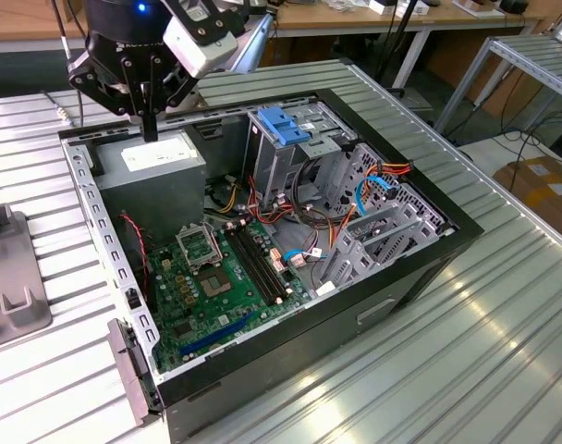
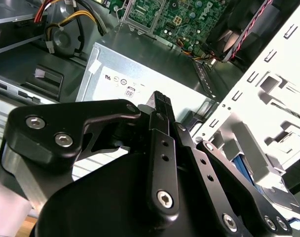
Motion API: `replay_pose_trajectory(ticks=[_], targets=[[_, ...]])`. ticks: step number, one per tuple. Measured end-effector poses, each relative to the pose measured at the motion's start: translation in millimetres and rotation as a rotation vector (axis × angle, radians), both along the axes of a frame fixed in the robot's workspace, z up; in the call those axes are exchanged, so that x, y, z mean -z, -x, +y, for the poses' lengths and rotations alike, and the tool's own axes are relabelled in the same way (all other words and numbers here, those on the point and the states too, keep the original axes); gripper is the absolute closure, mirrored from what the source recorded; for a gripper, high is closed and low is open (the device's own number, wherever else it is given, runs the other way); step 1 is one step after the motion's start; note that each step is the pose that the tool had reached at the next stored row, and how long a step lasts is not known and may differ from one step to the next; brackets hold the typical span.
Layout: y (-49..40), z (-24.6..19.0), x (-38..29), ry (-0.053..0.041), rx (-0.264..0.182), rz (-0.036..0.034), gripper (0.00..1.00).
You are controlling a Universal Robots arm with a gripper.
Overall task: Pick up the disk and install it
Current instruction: 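Reach for the disk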
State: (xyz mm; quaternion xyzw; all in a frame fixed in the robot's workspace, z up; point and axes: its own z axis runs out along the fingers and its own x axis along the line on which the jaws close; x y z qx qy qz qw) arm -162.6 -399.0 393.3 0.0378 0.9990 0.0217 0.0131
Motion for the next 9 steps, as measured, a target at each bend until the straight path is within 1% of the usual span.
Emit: replay_pose_trajectory(ticks=[9], targets=[[2.7,0.0,0.0,0.0000,0.000,0.0000,0.90]])
